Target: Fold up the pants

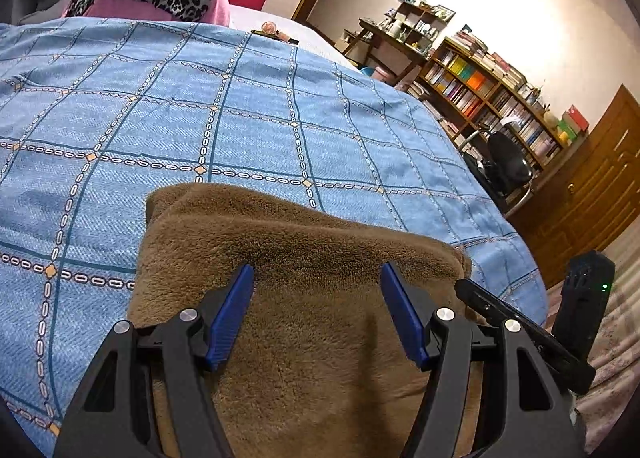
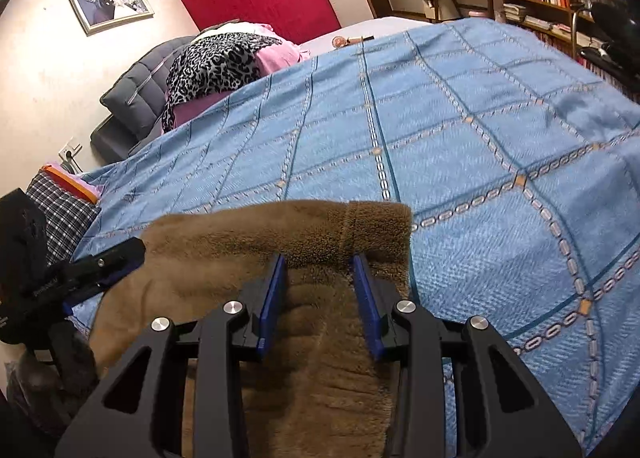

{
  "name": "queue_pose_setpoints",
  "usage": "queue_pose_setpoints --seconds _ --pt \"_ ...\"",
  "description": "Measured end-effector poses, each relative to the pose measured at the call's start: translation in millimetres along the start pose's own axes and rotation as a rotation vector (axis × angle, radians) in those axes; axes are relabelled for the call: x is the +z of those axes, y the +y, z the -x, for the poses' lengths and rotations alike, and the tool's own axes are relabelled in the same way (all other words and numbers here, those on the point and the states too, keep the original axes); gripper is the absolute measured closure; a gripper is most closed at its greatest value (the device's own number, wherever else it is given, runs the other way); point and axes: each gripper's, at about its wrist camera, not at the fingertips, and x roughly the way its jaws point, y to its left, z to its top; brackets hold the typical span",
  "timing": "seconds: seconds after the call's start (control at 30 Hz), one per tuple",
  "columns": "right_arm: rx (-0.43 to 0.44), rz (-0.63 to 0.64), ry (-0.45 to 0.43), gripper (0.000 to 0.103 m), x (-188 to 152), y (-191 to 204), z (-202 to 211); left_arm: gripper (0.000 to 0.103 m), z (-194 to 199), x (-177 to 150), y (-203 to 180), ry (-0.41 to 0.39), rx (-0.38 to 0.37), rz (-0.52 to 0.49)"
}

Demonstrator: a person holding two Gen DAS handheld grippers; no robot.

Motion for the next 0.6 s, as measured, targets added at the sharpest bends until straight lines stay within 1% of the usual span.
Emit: queue_pose_setpoints --seconds 0.13,0.23,0.37,0.5,0.53,0.6 --pt "0.011 0.016 -0.021 0.068 -9 -10 -14 0.037 -11 -5 1 -0.018 -0.002 -0.028" --pt "0.002 0.026 -0.023 0.068 -9 -10 -15 0.037 -20 -6 4 -0.016 -0.001 -0.026" --pt "0.011 0.011 -0.019 0.068 -7 -13 -16 0.037 -16 -6 -1 -0.009 0.014 -0.029" --pt "0.017 -0.012 -0.014 0.068 -7 -13 -11 0.037 -4 -6 -9 -0.009 0.036 -0.038" --pt "0.014 -0.014 -0.014 0.068 -7 -12 -10 0.036 0 -7 -12 -0.004 0.054 -0.043" --pt "0.002 -0.009 -0.015 0.068 -7 -9 -6 0.029 6 -8 -14 -0.002 0.067 -0.048"
